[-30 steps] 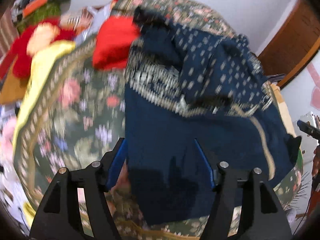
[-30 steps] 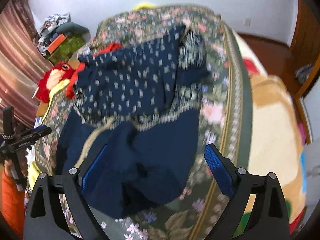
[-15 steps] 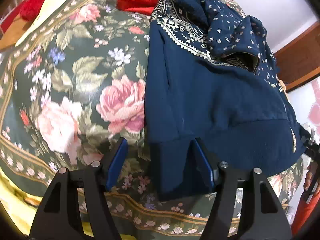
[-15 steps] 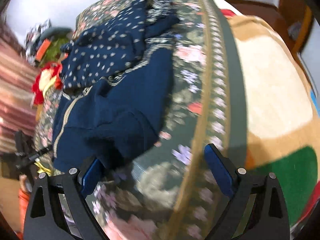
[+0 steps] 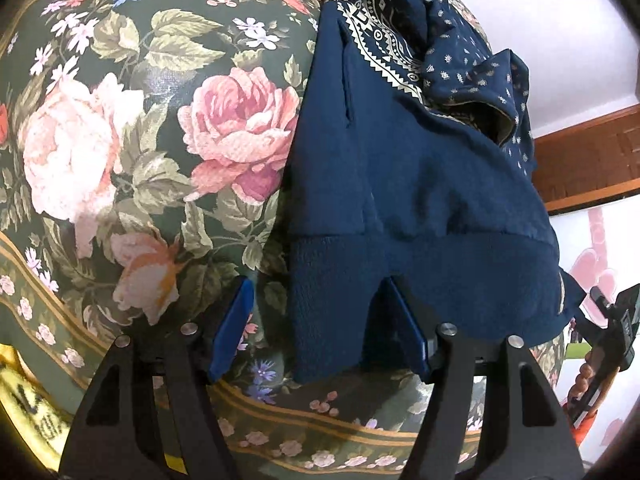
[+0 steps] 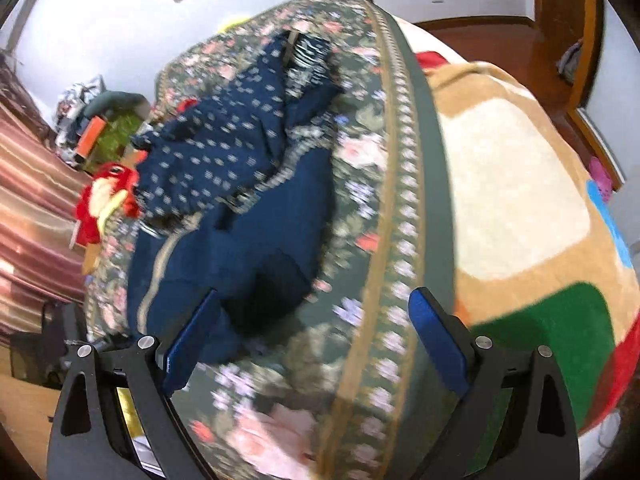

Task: Fold large clothes

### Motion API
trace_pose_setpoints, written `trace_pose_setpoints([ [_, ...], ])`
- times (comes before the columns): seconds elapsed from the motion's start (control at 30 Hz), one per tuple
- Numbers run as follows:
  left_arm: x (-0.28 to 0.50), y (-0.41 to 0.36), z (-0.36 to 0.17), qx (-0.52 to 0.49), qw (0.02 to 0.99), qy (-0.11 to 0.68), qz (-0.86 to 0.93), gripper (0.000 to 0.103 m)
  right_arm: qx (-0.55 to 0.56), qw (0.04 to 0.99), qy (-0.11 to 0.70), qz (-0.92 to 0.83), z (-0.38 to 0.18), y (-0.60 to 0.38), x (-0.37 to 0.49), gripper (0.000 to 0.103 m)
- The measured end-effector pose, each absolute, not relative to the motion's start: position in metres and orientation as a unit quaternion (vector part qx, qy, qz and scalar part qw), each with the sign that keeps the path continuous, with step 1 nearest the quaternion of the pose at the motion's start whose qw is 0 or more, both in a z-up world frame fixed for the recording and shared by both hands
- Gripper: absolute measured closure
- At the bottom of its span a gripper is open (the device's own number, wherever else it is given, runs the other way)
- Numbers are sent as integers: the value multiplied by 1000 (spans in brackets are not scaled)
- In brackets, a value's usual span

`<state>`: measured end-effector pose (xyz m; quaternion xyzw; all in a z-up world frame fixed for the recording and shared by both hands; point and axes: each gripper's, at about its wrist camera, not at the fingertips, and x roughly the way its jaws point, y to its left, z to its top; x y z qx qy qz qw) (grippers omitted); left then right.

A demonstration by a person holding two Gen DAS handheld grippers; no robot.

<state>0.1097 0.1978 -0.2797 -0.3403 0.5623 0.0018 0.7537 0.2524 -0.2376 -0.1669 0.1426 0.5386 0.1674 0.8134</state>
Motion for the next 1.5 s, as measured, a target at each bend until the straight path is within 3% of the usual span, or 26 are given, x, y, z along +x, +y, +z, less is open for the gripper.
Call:
trace_pose_setpoints([
  [0.07, 112, 195, -278, -333, 757, 563, 2, 38, 157, 807, 541, 177, -170, -230, 259, 9],
  [0.2, 120, 187, -272, -328, 763, 558, -14, 63, 174, 791, 557, 182, -187, -218, 271, 9],
  [0.27, 123, 185, -268, -321, 767, 555, -15, 67, 187, 779, 570, 184, -198, -216, 274, 9],
  [0.37, 129, 180, -263, -303, 776, 553, -14, 78, 194, 769, 579, 189, -209, -212, 275, 24],
  [0.5, 137, 179, -254, -297, 781, 549, -17, 87, 174, 775, 569, 211, -205, -207, 270, 61],
  [0.6, 145, 177, -239, -292, 794, 532, -25, 98, 163, 777, 569, 215, -206, -205, 268, 74],
  [0.77, 161, 177, -199, -292, 824, 484, -43, 98, 184, 772, 560, 237, -201, -202, 273, 92],
  [1.2, 250, 192, -81, -260, 899, 349, -58, 99, 156, 843, 438, 270, -118, -177, 326, 94],
  [1.5, 351, 216, -74, -239, 913, 331, 22, 99, 166, 870, 397, 242, -99, -168, 420, 94],
])
